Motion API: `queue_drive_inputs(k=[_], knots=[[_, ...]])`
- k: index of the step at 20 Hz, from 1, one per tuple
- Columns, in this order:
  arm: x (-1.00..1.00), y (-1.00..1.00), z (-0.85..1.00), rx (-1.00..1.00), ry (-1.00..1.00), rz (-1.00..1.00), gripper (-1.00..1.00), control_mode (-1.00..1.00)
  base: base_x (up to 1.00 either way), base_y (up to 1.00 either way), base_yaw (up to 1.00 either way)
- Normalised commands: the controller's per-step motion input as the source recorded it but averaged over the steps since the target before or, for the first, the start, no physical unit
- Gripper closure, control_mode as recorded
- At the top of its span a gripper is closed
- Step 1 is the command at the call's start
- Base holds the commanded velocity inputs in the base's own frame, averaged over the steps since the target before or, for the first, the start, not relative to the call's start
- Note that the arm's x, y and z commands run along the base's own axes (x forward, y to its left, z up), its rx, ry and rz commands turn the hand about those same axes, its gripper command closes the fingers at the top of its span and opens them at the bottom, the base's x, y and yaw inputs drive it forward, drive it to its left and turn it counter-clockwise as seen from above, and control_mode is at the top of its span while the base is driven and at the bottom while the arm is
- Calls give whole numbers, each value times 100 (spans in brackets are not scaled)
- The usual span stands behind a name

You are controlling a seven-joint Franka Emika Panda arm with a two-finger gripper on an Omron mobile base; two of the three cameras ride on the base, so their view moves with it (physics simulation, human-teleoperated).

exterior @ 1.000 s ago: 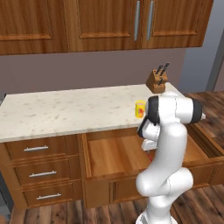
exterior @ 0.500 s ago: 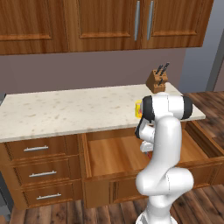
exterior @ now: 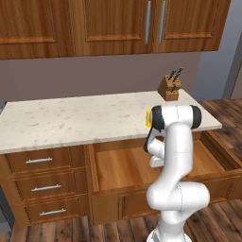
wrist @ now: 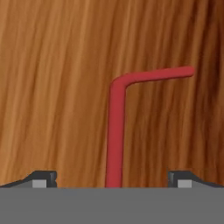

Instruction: Pick up the straw from the left drawer and put it inside the smoothie cup.

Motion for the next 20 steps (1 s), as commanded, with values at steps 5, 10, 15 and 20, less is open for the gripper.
queue_drive_inputs(k=[5, 10, 15, 20], knots=[[14, 0, -50, 0, 0, 0, 100, -100, 0, 0, 0], [0, 0, -57, 0, 0, 0, 100, -100, 0, 0, 0], [-21, 0, -35, 0, 2, 1, 100, -100, 0, 0, 0], [-44, 0, 1, 0, 1, 9, 100, -100, 0, 0, 0]])
